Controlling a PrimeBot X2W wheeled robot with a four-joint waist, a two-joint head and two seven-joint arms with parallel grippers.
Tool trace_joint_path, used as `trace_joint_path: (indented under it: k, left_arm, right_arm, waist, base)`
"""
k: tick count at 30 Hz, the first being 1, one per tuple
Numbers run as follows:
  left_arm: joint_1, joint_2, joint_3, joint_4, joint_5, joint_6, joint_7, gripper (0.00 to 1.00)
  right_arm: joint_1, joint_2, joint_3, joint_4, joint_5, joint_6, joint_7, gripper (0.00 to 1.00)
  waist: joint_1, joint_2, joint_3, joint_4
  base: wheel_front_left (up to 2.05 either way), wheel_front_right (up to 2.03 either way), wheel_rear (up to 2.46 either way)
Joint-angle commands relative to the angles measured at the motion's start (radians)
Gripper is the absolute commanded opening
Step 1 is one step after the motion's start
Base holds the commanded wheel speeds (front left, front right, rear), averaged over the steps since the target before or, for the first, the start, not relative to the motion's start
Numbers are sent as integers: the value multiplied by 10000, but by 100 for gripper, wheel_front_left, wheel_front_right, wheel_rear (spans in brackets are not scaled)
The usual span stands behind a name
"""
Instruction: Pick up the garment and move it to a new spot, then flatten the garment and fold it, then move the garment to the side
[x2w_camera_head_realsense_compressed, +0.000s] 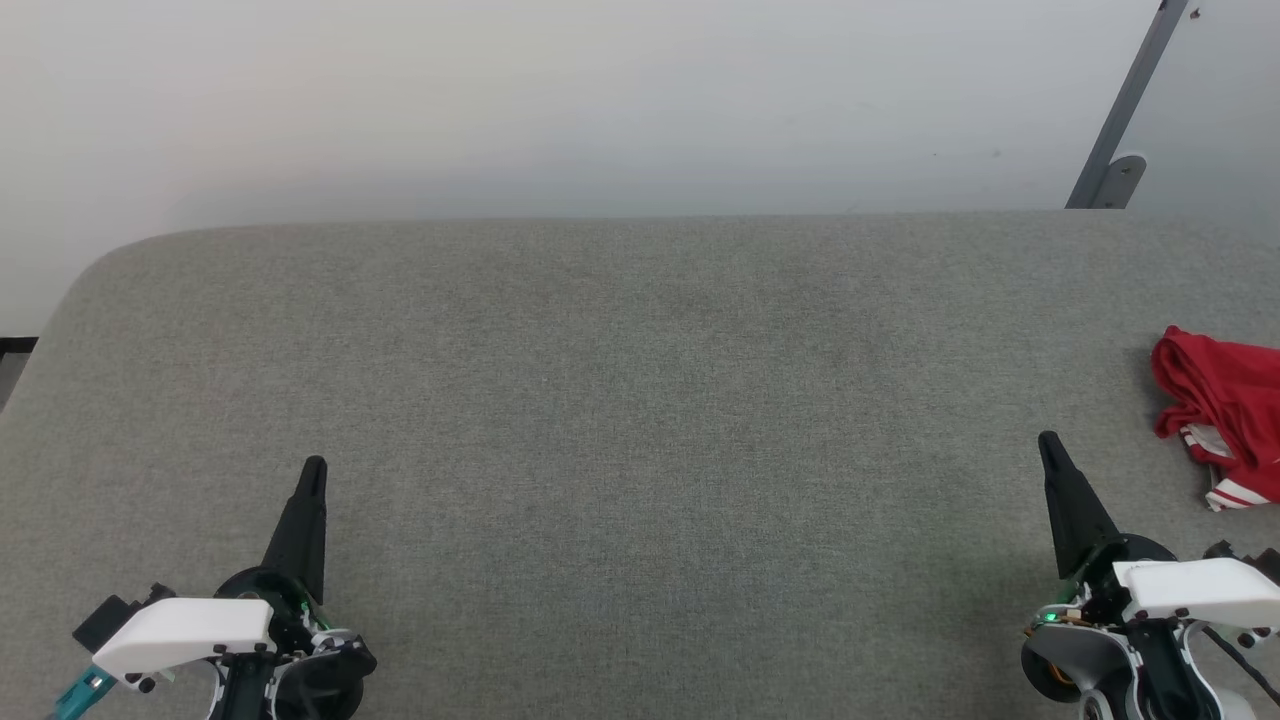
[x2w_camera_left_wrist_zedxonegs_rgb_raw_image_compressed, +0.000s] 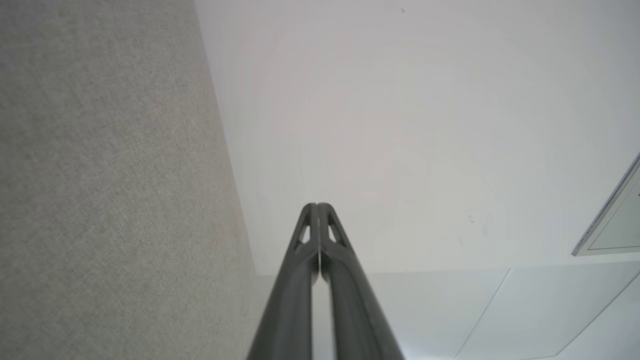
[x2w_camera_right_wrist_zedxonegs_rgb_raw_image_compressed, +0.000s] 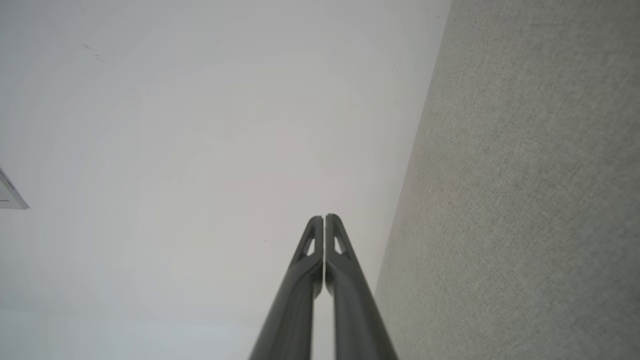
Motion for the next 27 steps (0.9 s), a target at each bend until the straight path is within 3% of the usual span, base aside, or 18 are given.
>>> trace_joint_path:
  k: [1, 27]
  left_arm:
    - [-129, -18, 34, -2, 39, 18, 38, 0]
    - [-131, -30, 48, -3, 53, 18, 62, 0]
  right_arm:
    - [-38, 15, 1, 6, 41, 4, 8, 0]
    - [-37, 15, 0, 8, 42, 4, 7, 0]
  waist:
    - [0, 0, 0, 0]
    - [0, 0, 0, 0]
  base:
    - [0, 0, 0]
    - [0, 0, 0]
